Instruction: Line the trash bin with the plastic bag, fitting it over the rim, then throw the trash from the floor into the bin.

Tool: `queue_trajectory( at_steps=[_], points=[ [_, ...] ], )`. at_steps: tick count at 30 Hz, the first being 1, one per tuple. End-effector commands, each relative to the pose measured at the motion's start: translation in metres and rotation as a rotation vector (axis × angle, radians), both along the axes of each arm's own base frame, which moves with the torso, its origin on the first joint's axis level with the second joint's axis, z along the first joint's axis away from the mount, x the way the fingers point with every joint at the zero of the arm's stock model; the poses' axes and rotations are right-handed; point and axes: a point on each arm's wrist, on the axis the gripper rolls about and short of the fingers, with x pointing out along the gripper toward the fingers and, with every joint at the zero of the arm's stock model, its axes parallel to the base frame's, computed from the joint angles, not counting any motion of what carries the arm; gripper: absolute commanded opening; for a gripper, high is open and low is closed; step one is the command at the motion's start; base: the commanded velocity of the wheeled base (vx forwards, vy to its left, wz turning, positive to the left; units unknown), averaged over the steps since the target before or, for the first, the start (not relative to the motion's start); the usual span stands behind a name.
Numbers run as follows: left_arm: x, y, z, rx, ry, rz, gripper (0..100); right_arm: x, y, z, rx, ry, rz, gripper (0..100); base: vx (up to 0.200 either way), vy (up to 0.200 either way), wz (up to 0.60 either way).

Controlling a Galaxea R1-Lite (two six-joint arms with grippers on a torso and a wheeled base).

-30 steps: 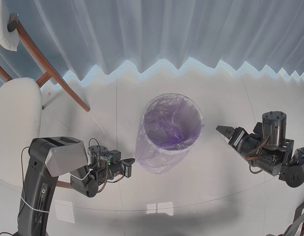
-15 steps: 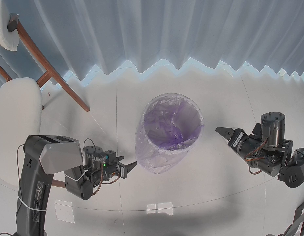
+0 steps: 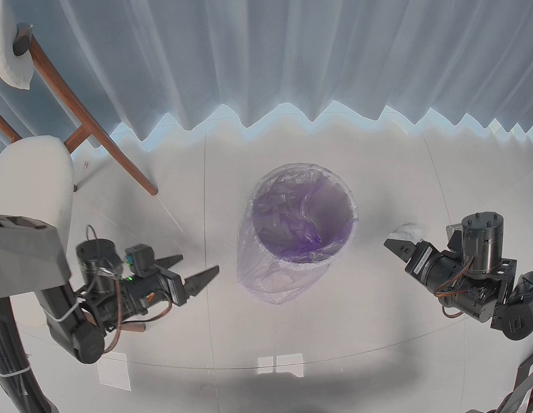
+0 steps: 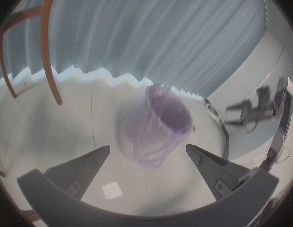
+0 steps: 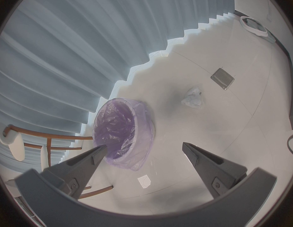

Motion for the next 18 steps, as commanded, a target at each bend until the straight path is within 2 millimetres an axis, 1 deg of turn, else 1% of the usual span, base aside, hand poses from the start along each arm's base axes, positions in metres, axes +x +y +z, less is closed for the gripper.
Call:
queue_trajectory(
  at_steps=[1,3,4,6,7,8,9,11,12,14,18],
  points=[
    [-0.087,0.038,0.130,-0.419,-0.264,0.135,100,-0.021,-0.013,-0.001,-0.013,-0.022,-0.017,100,0.000,0.000,0.00],
    [-0.098,0.047,0.137,-0.482,-0.257,0.195,100,-0.023,-0.015,0.000,-0.006,-0.023,-0.020,100,0.000,0.000,0.00],
    [-0.108,0.054,0.139,-0.513,-0.241,0.233,100,-0.027,-0.017,-0.003,-0.006,-0.013,-0.022,100,0.000,0.000,0.00],
    [-0.119,0.064,0.140,-0.523,-0.227,0.277,100,-0.030,-0.019,-0.007,-0.008,0.000,-0.026,100,0.000,-0.200,0.00],
    [-0.119,0.064,0.140,-0.523,-0.227,0.277,100,-0.030,-0.019,-0.007,-0.008,0.000,-0.026,100,0.000,-0.200,0.00],
    [-0.134,0.073,0.141,-0.522,-0.212,0.319,100,-0.034,-0.021,-0.013,-0.016,0.026,-0.027,100,0.000,-0.200,0.00],
    [-0.139,0.074,0.141,-0.521,-0.203,0.323,100,-0.036,-0.022,-0.015,-0.019,0.036,-0.028,100,0.000,-0.200,0.00],
    [-0.140,0.074,0.141,-0.521,-0.203,0.323,100,-0.036,-0.022,-0.016,-0.020,0.037,-0.028,100,0.000,-0.200,0.00],
    [-0.155,0.074,0.143,-0.518,-0.193,0.318,100,-0.040,-0.024,-0.021,-0.030,0.057,-0.027,100,0.000,-0.200,0.00],
    [-0.164,0.074,0.144,-0.514,-0.178,0.288,100,-0.042,-0.025,-0.023,-0.036,0.070,-0.027,100,0.000,-0.200,0.00],
    [-0.177,0.074,0.146,-0.505,-0.171,0.248,100,-0.049,-0.027,-0.030,-0.055,0.095,-0.016,100,0.000,-0.200,0.00]
  ],
)
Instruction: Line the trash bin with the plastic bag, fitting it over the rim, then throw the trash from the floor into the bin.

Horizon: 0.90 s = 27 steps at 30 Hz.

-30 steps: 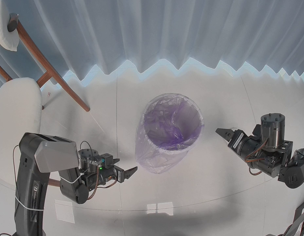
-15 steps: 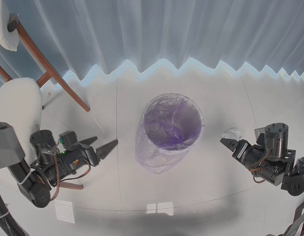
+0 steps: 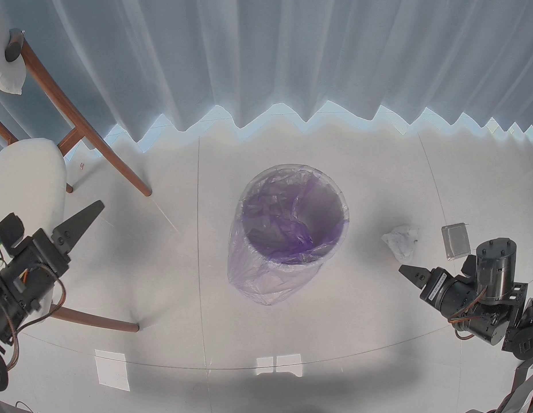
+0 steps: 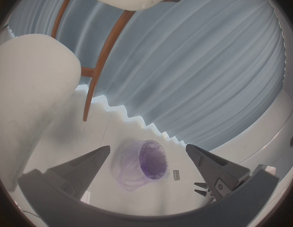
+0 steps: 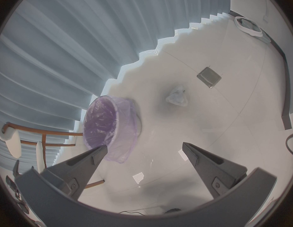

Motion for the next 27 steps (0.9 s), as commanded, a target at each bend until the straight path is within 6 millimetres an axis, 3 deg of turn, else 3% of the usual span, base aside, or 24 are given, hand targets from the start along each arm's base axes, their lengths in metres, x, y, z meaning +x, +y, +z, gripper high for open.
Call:
queue_trajectory(
  at_steps=[1,4,16,27],
  points=[
    [-0.053,0.010,0.019,-0.044,-0.126,-0.008,100,-0.017,-0.007,-0.013,-0.027,0.048,0.007,100,0.000,-0.200,0.00],
    [-0.060,0.011,0.021,-0.043,-0.150,-0.008,100,-0.019,-0.009,-0.014,-0.032,0.051,0.004,100,0.000,-0.200,0.00],
    [-0.100,0.017,0.009,0.013,-0.149,0.021,100,-0.042,-0.023,-0.027,-0.118,0.099,-0.009,100,0.000,0.000,0.00],
    [-0.115,0.018,0.007,0.076,-0.094,0.010,100,-0.045,-0.023,-0.030,-0.136,0.117,0.005,100,0.200,0.000,0.00]
  ],
)
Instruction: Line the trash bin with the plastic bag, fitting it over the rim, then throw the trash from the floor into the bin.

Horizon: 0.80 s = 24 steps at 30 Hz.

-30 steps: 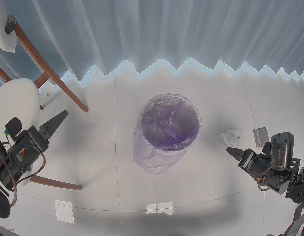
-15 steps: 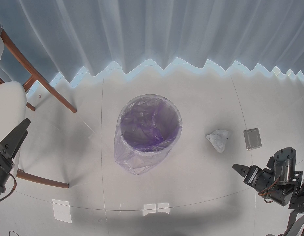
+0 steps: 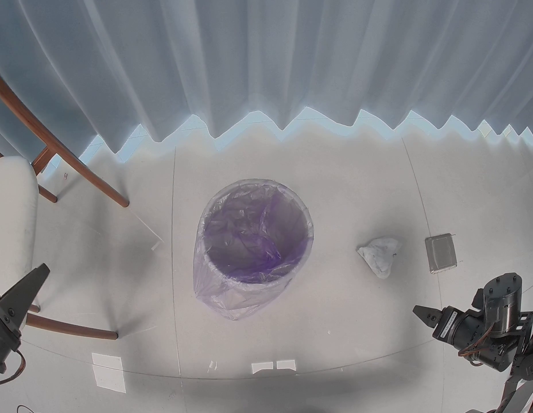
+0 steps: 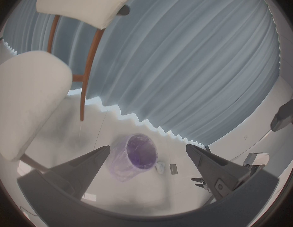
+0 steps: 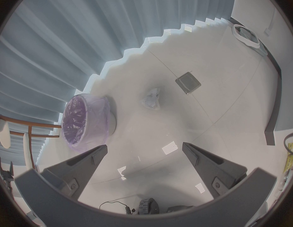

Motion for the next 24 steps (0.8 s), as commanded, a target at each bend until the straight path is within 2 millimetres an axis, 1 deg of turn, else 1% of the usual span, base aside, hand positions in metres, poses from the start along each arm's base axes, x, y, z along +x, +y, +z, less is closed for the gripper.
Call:
queue_trajectory(
  at_steps=[1,4,7,8,9,11,12,13,14,15,16,17,19,20,21,22,23,24],
  points=[
    [-0.011,0.001,0.006,-0.005,-0.065,-0.004,100,-0.002,0.000,-0.001,-0.011,0.007,0.010,100,0.200,0.000,0.00],
    [-0.011,0.001,0.005,-0.006,-0.063,-0.004,100,0.000,0.001,-0.001,-0.013,0.000,0.018,100,0.200,0.000,0.00],
    [-0.011,0.001,0.006,-0.005,-0.065,-0.012,100,-0.001,0.010,0.001,-0.033,-0.014,0.089,100,0.200,0.000,0.00],
    [-0.011,0.001,0.006,-0.005,-0.065,-0.012,100,-0.001,0.010,0.001,-0.033,-0.014,0.089,100,0.000,0.000,0.00],
    [-0.011,0.000,0.006,-0.005,-0.065,-0.023,100,-0.001,0.021,0.003,-0.020,-0.024,0.153,100,0.000,0.000,0.00],
    [-0.011,0.000,0.006,-0.005,-0.064,-0.036,100,0.002,0.034,0.005,0.016,-0.047,0.215,100,0.000,0.000,0.00],
    [-0.011,0.000,0.006,-0.005,-0.064,-0.036,100,0.002,0.034,0.005,0.016,-0.047,0.215,100,0.000,0.000,0.00],
    [-0.011,-0.001,0.006,-0.006,-0.065,-0.053,100,0.011,0.048,0.005,0.042,-0.068,0.254,100,0.000,0.000,0.00],
    [-0.011,-0.001,0.007,-0.007,-0.067,-0.056,100,0.018,0.055,0.002,0.045,-0.069,0.263,100,0.000,0.000,0.00],
    [-0.011,-0.001,0.007,-0.007,-0.067,-0.058,100,0.020,0.057,0.002,0.047,-0.071,0.263,100,0.000,0.000,0.00],
    [-0.011,-0.001,0.007,-0.006,-0.065,-0.055,100,0.033,0.069,-0.001,0.048,-0.071,0.270,100,0.000,0.000,0.00],
    [-0.011,-0.001,0.007,-0.007,-0.065,-0.053,100,0.037,0.075,-0.003,0.049,-0.070,0.281,100,0.000,0.000,0.00],
    [-0.011,-0.001,0.005,-0.006,-0.059,-0.049,100,0.043,0.097,-0.012,0.039,-0.051,0.328,100,0.000,0.000,0.00],
    [-0.012,-0.001,0.005,-0.008,-0.060,-0.047,100,0.043,0.099,-0.013,0.037,-0.048,0.333,100,0.000,0.000,0.00],
    [-0.012,-0.001,0.004,-0.007,-0.055,-0.040,100,0.046,0.115,-0.026,0.018,-0.023,0.369,100,0.000,0.000,0.00],
    [-0.011,-0.001,0.003,-0.006,-0.053,-0.036,100,0.047,0.122,-0.034,0.002,-0.007,0.386,100,0.000,0.000,0.00],
    [-0.011,0.000,0.003,-0.006,-0.047,-0.029,100,0.050,0.129,-0.041,-0.008,0.003,0.395,100,0.000,0.000,0.00],
    [-0.011,0.000,0.003,-0.006,-0.047,-0.029,100,0.050,0.129,-0.041,-0.008,0.003,0.395,100,0.000,0.000,0.00]
  ],
)
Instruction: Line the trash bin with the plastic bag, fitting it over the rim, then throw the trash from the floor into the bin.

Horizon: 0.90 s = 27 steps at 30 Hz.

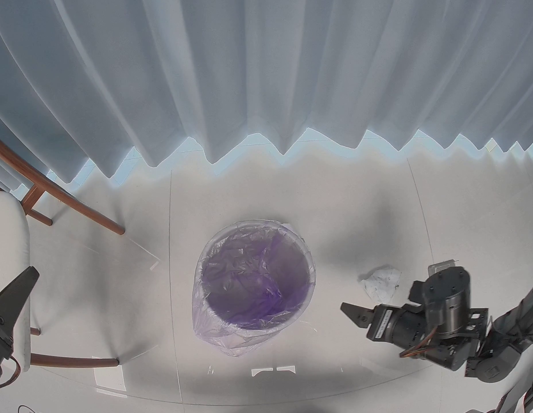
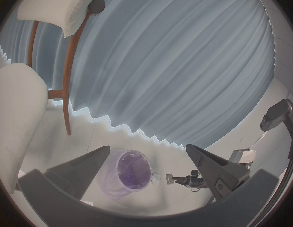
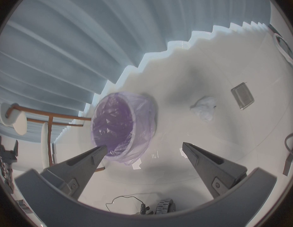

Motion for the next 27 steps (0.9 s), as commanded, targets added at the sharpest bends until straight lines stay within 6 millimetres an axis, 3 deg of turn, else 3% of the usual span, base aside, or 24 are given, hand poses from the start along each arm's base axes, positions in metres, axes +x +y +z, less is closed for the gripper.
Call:
queue_trajectory(
  at_steps=[1,2,5,10,13,17,27],
  points=[
    [0.001,0.000,-0.003,0.001,0.017,0.013,100,0.014,0.047,-0.040,-0.070,0.068,0.096,100,0.000,0.000,0.00],
    [0.003,0.002,-0.005,0.001,0.043,0.079,100,0.028,0.069,-0.054,-0.076,0.063,0.106,100,0.000,0.200,0.00],
    [0.003,0.002,-0.007,-0.003,0.048,0.120,100,0.041,0.083,-0.059,-0.067,0.039,0.089,100,0.000,0.200,0.00],
    [0.001,0.001,-0.012,-0.001,0.064,0.086,100,0.053,0.094,-0.062,-0.063,0.013,0.089,100,0.000,0.200,0.00],
    [0.000,0.000,-0.016,0.005,0.071,0.019,100,0.056,0.099,-0.060,-0.058,0.003,0.091,100,0.000,0.000,0.00],
    [-0.004,-0.002,-0.022,0.012,0.071,-0.058,100,0.064,0.095,-0.069,-0.093,0.014,0.079,100,0.000,0.000,0.00],
    [-0.003,-0.002,-0.021,0.014,0.072,-0.071,100,0.083,0.073,-0.065,-0.148,0.009,-0.027,100,0.000,0.000,0.00]
  ],
)
